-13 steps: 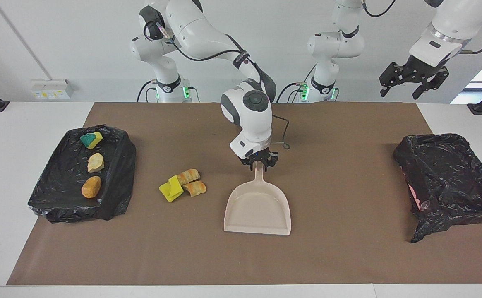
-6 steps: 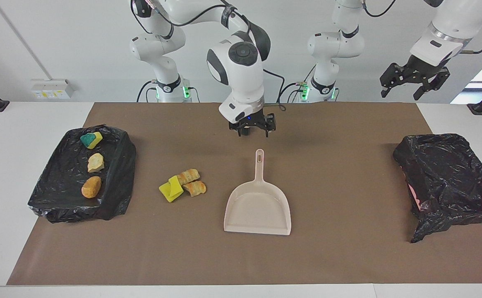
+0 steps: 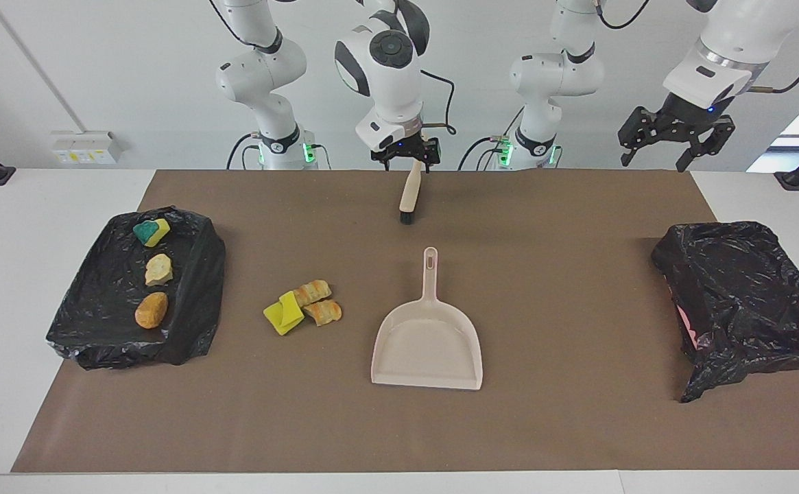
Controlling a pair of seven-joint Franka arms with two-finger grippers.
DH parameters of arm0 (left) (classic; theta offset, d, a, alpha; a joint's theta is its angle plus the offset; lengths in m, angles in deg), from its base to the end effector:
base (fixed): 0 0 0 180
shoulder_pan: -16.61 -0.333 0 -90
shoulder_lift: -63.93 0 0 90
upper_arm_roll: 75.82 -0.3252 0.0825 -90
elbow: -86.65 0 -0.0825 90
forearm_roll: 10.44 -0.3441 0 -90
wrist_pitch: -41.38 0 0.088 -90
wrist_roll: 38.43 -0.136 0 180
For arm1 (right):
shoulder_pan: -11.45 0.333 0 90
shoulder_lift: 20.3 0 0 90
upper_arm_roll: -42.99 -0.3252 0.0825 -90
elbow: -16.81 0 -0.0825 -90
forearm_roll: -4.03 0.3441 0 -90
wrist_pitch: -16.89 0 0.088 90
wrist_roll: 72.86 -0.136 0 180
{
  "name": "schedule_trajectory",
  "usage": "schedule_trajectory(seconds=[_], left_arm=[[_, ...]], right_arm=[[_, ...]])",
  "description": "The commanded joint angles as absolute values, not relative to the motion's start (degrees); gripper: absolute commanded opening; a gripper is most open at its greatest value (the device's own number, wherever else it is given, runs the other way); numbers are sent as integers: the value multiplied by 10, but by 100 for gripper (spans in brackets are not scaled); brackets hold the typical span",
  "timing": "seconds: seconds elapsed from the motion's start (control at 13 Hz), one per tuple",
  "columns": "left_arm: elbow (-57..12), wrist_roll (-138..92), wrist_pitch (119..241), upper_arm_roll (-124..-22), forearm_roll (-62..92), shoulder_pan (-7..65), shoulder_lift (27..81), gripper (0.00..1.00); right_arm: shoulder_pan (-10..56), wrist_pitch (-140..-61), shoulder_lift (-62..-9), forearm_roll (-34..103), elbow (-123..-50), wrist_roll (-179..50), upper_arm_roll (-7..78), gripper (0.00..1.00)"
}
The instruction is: Sweep and dump trash in bin
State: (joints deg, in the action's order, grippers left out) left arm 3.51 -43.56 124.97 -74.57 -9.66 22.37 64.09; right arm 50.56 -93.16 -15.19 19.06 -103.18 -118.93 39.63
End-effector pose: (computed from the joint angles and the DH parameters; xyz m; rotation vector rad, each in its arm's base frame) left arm 0.4985 -0.0633 0.6473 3.1101 -0.3332 0.0163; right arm 0.3350 0.3416 0.4542 -3.0010 0.2468 0.3412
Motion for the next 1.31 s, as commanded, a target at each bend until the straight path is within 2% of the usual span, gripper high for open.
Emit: schedule_trajectory(seconds=[0.0, 0.31, 0.62, 0.85, 0.93, 1.23], left_arm=[[24, -406, 1281, -716, -92, 231, 626, 100], [8, -344, 1348, -649, -100, 232, 582, 100], [-1, -272, 1402, -598, -102, 233, 540, 100], [-37, -246, 1451, -561, -139, 236, 527, 100], [-41, -218, 1465, -556, -148, 239, 514, 100], [-54, -105, 1534, -489, -196, 242, 459, 100]], right_arm=[[540, -1002, -104, 224, -1137, -1225, 397, 100], [593, -1077, -93, 256, -1219, -1263, 397, 100], [678, -1163, -111, 285, -1257, -1330, 397, 100], [691, -1178, -110, 286, -1273, -1346, 395, 100], [711, -1183, -107, 287, -1285, -1360, 394, 100], [716, -1218, -116, 287, -1295, -1364, 394, 100]])
